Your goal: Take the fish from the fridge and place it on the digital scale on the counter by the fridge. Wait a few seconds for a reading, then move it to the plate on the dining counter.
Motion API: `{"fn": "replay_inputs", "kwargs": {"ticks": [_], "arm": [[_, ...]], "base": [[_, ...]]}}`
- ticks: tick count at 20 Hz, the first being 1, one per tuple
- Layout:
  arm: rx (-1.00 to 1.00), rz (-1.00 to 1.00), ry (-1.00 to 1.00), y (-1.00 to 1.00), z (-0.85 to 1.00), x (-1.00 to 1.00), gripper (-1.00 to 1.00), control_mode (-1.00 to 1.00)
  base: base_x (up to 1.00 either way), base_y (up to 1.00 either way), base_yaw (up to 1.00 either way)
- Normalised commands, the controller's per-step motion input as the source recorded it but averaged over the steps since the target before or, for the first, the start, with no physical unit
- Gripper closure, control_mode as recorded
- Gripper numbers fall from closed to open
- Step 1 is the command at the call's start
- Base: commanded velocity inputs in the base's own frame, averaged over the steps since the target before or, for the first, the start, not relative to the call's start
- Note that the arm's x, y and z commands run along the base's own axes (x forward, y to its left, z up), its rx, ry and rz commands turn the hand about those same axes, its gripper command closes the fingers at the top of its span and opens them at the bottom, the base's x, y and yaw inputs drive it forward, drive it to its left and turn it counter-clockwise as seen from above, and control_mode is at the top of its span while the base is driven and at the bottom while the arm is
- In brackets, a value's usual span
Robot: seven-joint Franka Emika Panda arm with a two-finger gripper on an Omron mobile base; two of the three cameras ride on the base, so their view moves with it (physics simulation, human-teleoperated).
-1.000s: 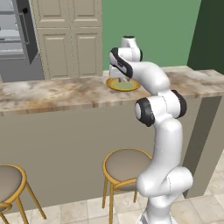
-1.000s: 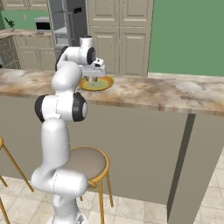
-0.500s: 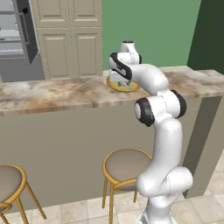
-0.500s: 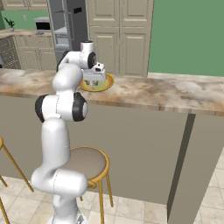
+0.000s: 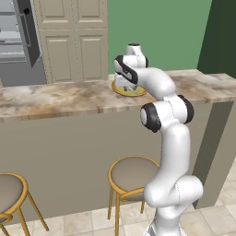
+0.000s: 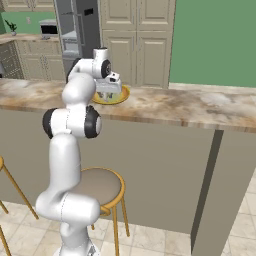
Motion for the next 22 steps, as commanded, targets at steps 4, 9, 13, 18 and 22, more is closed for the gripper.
{"fn": "replay_inputs", "kwargs": {"ticks": [4,9,13,18,22], "arm": [[0.00,0.00,0.00,0.00,0.00,0.00,1.00,-1.00],[0.00,0.00,0.00,0.00,0.00,0.00,-1.00,-1.00],[0.00,0.00,0.01,0.00,0.00,0.00,-1.00,-1.00],[0.00,0.00,0.03,0.00,0.00,0.00,-1.00,-1.00],[0.00,0.00,0.03,0.00,0.00,0.00,-1.00,-1.00]], "base": [[0.00,0.00,0.00],[0.00,0.00,0.00],[0.00,0.00,0.00],[0.00,0.00,0.00],[0.00,0.00,0.00]]}}
